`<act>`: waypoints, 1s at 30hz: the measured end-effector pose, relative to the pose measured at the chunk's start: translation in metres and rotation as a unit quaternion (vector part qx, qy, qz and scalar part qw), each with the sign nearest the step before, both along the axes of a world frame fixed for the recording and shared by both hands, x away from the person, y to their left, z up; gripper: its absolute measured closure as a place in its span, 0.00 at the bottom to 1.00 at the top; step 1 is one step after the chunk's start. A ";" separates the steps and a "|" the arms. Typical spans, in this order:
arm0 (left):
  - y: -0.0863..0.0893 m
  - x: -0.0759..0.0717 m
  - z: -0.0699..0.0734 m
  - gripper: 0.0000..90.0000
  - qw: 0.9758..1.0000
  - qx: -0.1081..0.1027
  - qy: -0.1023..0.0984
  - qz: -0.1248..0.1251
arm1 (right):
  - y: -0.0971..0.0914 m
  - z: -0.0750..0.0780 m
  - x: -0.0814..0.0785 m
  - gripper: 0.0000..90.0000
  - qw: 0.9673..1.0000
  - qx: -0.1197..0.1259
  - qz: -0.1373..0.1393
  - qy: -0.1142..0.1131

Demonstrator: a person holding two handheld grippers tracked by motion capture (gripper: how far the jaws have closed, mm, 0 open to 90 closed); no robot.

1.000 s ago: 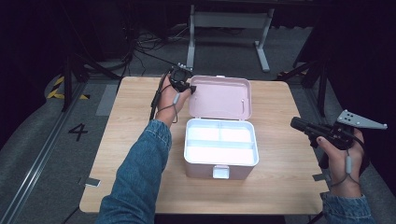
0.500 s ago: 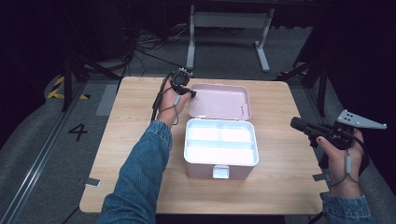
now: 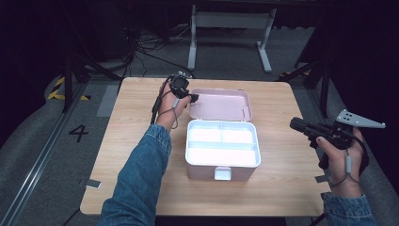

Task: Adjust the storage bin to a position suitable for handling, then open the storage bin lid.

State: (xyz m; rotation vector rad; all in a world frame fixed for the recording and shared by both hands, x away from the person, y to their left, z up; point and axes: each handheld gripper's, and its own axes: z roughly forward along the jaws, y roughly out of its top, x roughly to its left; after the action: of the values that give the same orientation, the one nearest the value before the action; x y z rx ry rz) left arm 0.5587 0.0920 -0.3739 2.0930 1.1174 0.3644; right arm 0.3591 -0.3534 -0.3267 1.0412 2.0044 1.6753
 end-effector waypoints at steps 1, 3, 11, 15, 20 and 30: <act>0.001 -0.003 0.004 0.48 1.000 0.000 -0.006 -0.001 | 0.001 0.000 0.001 0.85 1.000 0.001 0.002 0.002; 0.003 -0.008 0.010 0.45 1.000 -0.010 -0.014 -0.003 | 0.002 -0.001 0.003 0.84 1.000 0.000 0.002 0.006; 0.015 -0.046 0.041 0.42 0.997 -0.031 -0.062 -0.033 | 0.011 -0.005 0.014 0.81 1.000 -0.001 0.012 0.014; 0.025 -0.066 0.055 0.41 0.995 -0.037 -0.080 -0.044 | 0.016 -0.007 0.018 0.80 1.000 -0.005 0.019 0.021; 0.036 -0.095 0.070 0.39 0.993 -0.036 -0.100 -0.060 | 0.018 -0.004 0.021 0.79 1.000 -0.001 0.023 0.019; 0.075 -0.148 0.078 0.36 0.992 -0.051 -0.099 -0.056 | 0.020 -0.005 0.035 0.77 0.999 -0.007 0.029 0.030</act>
State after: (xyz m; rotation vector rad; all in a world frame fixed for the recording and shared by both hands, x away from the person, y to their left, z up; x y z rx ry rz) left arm 0.4111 0.1672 -0.2962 1.9724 0.8804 0.4409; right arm 0.3943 -0.3331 -0.3315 1.0507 2.0992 1.6751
